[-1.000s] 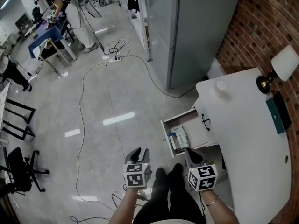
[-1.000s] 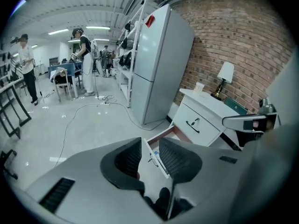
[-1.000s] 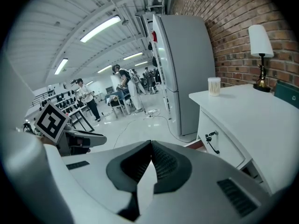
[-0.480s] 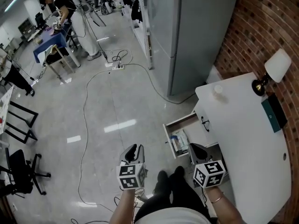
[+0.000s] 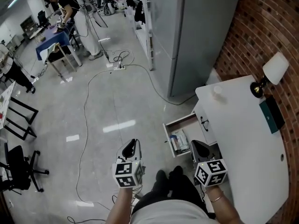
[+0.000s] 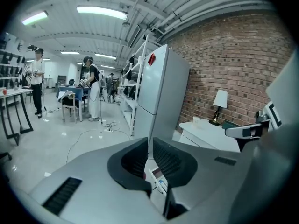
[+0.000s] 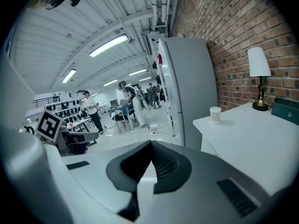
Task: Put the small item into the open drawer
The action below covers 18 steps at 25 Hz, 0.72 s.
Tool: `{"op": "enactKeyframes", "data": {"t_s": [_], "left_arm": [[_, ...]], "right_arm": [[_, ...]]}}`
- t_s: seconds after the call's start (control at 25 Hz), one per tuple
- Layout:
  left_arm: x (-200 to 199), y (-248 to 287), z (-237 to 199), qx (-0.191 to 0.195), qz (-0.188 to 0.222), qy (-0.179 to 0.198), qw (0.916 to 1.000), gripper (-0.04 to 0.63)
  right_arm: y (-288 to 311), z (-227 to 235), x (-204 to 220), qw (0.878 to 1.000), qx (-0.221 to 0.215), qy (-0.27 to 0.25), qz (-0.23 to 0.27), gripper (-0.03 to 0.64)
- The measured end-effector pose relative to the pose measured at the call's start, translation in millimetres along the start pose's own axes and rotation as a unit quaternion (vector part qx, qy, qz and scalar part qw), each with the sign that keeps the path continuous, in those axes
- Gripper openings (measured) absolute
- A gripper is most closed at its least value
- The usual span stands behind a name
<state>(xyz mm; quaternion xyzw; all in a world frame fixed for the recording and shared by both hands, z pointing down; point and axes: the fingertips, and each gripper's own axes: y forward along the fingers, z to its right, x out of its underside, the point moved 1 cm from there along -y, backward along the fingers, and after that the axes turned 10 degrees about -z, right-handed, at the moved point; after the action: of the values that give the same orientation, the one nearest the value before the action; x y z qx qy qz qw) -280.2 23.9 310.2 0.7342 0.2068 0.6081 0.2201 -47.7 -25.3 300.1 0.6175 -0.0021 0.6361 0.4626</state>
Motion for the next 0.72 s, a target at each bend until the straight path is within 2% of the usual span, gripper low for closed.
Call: {"op": "enactKeyframes", "data": {"t_s": [0.4,0.72], "left_arm": [[-11.1,-9.3,0.2,0.002,0.026,0.028,0.9993,0.047],[-12.7,1.7,1.6,0.015,0.017,0.040,0.9989,0.048]], "right_arm": [[-6.1,-4.1,-14.2,1.000,-0.001,-0.004,0.021,0.006],[-6.2,-2.7,-18.5,1.000,0.002,-0.001,0.022,0.006]]}}
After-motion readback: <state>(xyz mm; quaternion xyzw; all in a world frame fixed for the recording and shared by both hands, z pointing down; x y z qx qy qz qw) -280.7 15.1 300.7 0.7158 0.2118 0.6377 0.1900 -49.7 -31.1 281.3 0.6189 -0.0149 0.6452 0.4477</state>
